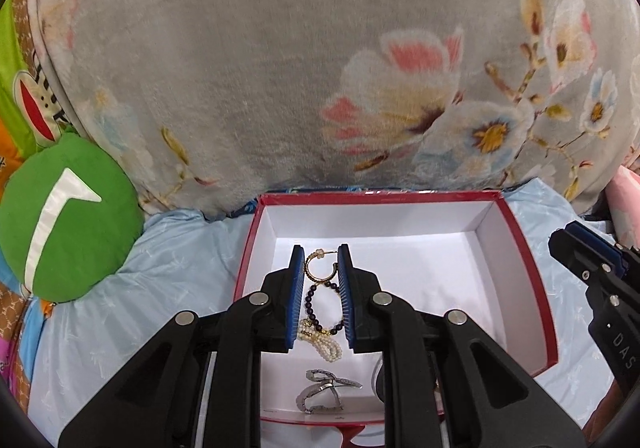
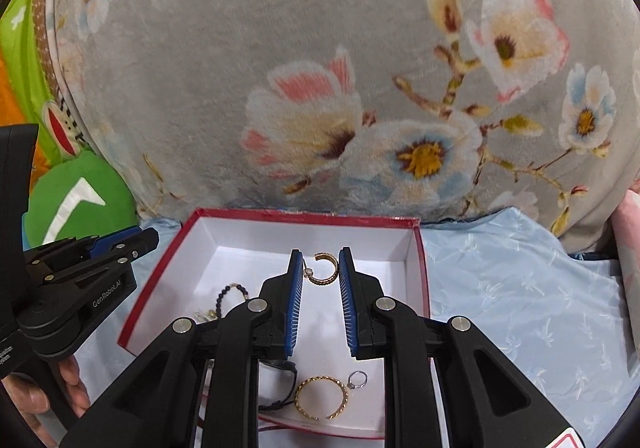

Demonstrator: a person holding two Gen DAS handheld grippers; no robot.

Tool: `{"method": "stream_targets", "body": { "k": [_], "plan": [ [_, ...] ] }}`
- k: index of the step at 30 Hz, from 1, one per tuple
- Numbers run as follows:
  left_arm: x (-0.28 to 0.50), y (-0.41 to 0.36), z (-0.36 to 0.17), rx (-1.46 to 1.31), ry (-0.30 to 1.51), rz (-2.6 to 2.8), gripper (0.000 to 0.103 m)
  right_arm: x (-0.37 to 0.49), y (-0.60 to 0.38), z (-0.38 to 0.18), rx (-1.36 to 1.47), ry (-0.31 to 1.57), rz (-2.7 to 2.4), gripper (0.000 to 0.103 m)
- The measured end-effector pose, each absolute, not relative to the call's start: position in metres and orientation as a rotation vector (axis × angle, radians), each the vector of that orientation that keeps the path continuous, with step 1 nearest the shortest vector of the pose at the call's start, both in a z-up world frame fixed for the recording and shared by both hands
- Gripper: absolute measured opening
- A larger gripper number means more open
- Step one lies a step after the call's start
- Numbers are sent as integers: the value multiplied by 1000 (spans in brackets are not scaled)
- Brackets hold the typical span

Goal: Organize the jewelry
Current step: 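Carry both gold hoop earrings over the red box, then open both tools to drop the hoops into the box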

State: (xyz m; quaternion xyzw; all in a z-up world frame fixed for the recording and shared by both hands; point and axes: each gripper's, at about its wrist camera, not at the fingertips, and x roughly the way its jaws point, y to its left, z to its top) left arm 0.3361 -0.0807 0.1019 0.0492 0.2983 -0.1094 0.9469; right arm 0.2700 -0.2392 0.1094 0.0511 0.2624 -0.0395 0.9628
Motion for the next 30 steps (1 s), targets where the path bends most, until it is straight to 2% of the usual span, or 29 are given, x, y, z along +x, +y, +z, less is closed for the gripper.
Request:
{"method": "stream_targets", "body": {
  "k": [14, 15, 16, 17, 18, 20, 21, 30],
  "plan": [
    [371, -88, 53, 106, 694, -193, 17, 311, -241, 67, 79, 600, -100, 18],
    [371, -88, 52, 108, 695, -195, 26, 313, -240, 65, 69, 600, -100, 21],
    [372, -89, 50, 112, 697, -188, 46, 313, -239, 64, 62, 599, -105, 34],
    [372, -90, 49, 120, 693, -177, 55, 312, -238, 64, 56, 589, -117, 46],
    [370, -90, 48, 129, 679, -158, 65, 309, -237, 65, 52, 573, -128, 51],
    [366, -90, 50, 139, 659, -143, 68, 303, -237, 69, 49, 546, -138, 56],
    [364, -90, 50, 136, 664, -144, 71, 301, -238, 72, 51, 539, -138, 57],
    [324, -86, 68, 132, 639, -176, 73, 247, -238, 94, 67, 494, -125, 57]
  ]
}}
